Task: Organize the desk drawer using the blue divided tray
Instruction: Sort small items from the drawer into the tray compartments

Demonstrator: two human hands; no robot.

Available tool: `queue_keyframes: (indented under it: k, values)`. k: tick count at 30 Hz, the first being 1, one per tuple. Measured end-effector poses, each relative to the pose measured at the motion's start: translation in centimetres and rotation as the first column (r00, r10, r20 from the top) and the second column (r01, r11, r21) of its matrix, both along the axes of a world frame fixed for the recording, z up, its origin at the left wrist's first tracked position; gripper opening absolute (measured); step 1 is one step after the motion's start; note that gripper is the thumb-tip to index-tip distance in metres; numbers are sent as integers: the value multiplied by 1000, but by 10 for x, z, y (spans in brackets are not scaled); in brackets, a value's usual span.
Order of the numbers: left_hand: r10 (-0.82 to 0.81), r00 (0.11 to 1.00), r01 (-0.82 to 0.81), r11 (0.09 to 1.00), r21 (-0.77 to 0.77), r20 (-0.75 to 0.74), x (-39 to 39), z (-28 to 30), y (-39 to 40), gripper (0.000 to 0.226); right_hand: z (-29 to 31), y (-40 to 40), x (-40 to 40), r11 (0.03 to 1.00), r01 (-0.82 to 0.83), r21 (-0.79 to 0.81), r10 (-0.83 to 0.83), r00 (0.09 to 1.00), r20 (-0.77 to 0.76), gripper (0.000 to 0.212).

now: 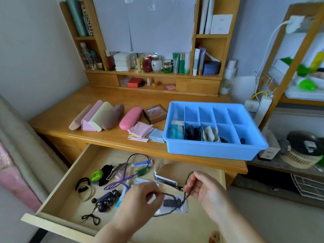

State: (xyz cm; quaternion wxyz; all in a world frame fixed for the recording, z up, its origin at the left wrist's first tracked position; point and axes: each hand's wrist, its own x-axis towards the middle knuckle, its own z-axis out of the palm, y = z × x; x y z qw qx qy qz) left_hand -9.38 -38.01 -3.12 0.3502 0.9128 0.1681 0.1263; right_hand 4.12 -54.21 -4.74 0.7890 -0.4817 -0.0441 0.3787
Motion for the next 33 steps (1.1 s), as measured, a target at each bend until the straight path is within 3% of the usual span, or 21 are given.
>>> queue_keyframes:
  k: [2,3,7,9,10,12,13,15,17,19,20,21,22,23,24,25,26,27,29,31,33]
  values:
    - [-183,979,189,981,54,-89,10,6,-21,8,7,5,-8,993,-76,-91,85,992,98,22]
    - [-200,977,204,978,45,-81,16,8,-27,10,9,7,-11,984,-140,-114,152,983,107,27]
    - [8,999,-1,980,-198,35,41,12,-19,21,12,-1,-18,924,-335,-184,337,941,-16,24]
    - [159,987,-160,898,-411,-37,43,6,-1,27,12,-8,-14,933,-335,-128,316,937,-147,19]
    - [210,973,-228,793,-565,-99,39,2,9,29,11,-11,-11,951,-299,-84,275,937,-216,18]
    - [251,952,-276,442,-854,-178,26,-10,25,31,10,-17,-3,982,-187,-26,168,927,-335,17]
    - [283,940,-265,260,-928,-189,18,-16,31,32,9,-20,1,991,-135,-19,119,922,-368,16]
    - [403,901,-176,-3,-984,-162,4,-26,39,30,6,-25,7,999,-37,-13,29,916,-400,13]
    - [543,832,-29,-167,-985,-117,-3,-32,38,24,2,-26,9,999,47,7,-39,900,-434,11]
    - [621,776,35,-216,-976,-110,-3,-32,28,21,0,-22,8,996,88,20,-70,890,-451,10]
    - [618,776,-7,-190,-982,-125,0,-32,20,21,0,-19,6,996,88,23,-68,894,-443,9]
    - [591,796,-96,-92,-991,-132,3,-27,11,19,1,-15,4,996,82,27,-63,903,-425,9]
    - [549,827,-198,86,-976,-120,5,-22,2,18,2,-11,2,996,82,36,-61,914,-400,8]
    - [489,867,-288,338,-896,-94,6,-16,-4,17,4,-8,1,995,91,49,-67,926,-372,9]
    - [402,914,-327,635,-700,-62,7,-12,-9,18,5,-6,0,994,97,59,-72,940,-333,11]
    - [279,960,-270,872,-409,-39,7,-7,-14,17,6,-4,0,996,79,46,-64,962,-265,14]
    - [127,992,-130,981,-145,-25,7,-1,-20,13,8,-3,-2,1000,29,-5,-29,988,-152,17]
    - [-20,999,20,1000,7,-43,9,5,-26,8,10,-3,-4,996,-41,-81,40,999,-19,21]
    - [-181,981,183,983,34,-64,17,18,-38,8,15,-2,-12,945,-193,-265,244,954,174,33]
    - [-178,984,176,983,-59,-31,29,26,-40,14,18,-2,-18,881,-322,-348,410,885,219,46]
    - [-41,998,30,976,-214,-47,37,27,-28,29,21,-5,-20,904,-329,-275,370,922,115,40]
